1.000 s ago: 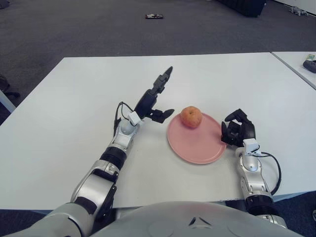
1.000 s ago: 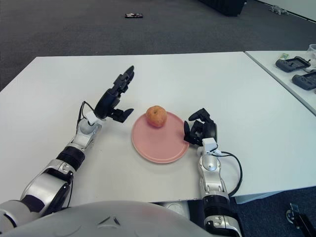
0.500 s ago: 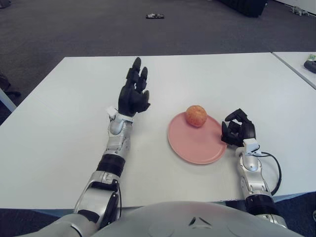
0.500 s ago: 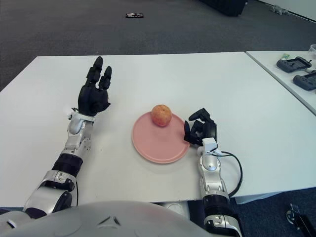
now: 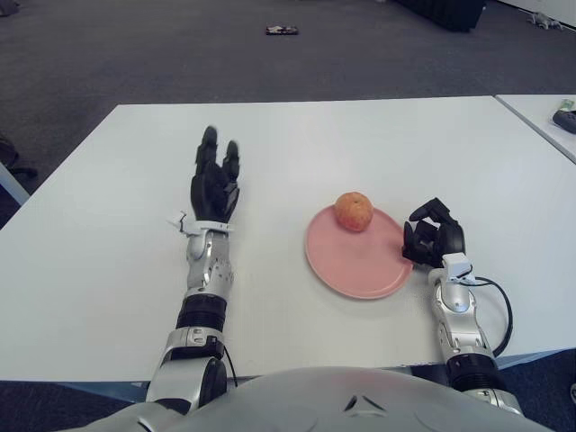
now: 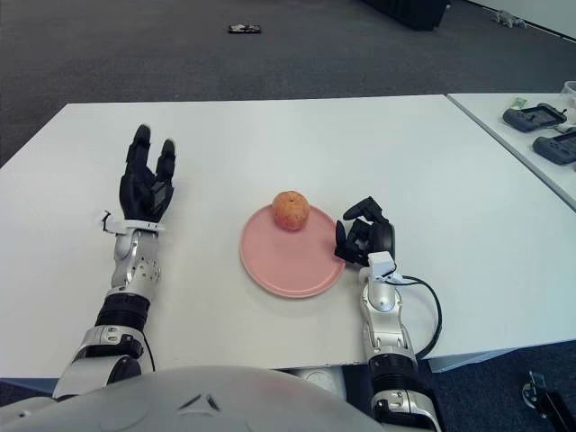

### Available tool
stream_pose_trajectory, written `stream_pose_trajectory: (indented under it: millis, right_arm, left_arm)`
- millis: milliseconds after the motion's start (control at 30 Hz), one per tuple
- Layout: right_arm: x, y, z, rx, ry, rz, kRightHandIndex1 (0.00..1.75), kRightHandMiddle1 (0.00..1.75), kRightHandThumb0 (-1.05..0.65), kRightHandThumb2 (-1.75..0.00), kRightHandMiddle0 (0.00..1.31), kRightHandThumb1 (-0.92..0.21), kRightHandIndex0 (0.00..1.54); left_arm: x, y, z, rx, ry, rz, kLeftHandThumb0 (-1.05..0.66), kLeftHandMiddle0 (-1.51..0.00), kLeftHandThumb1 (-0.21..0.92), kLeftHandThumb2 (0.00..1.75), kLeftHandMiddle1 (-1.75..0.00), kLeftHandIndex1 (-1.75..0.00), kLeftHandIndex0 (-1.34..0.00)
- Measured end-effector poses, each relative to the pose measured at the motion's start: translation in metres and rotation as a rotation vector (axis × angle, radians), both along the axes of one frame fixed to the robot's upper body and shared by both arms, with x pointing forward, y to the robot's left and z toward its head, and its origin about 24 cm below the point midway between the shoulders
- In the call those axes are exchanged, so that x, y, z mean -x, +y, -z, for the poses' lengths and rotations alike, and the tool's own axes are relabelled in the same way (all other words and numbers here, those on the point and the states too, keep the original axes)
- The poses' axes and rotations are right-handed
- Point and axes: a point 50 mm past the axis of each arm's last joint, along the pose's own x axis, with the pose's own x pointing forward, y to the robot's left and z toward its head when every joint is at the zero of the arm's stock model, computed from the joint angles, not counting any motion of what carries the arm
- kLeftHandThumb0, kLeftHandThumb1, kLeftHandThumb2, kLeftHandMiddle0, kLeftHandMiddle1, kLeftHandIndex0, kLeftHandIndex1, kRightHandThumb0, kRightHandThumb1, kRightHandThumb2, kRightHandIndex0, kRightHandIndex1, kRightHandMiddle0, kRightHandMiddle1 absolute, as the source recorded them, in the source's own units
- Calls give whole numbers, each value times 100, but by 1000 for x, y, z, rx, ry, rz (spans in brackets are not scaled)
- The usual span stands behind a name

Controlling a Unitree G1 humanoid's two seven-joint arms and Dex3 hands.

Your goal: Put the apple into the plate.

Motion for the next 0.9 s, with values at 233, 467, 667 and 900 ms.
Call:
stream_pose_trajectory:
  millis: [233,467,667,900]
  right_arm:
    - [-4,9,0,0,-4,-20,175,175,-47,-128,58,-35,109]
    - [-7,17,0,-5,-2,-47,175,175,-47,-128,58,-35,109]
    - [-9,27,0,-22,7,-64,175,175,-47,-128,58,-36,110]
    - [-11,31,-1,-15,24,-80,175,175,-46,-128,58,-36,111]
  left_arm:
    - [2,-1,8,5,119,-140,-43,-40,57,104,-168,-172,-39]
    - [6,5,23,14,175,-210,-5,-59,29,132,-164,-174,-52]
    - [13,6,39,10,211,-219,-1,-64,24,142,-172,-175,-49]
    - [13,2,44,-21,238,-198,-1,-84,1,168,-174,-175,-61]
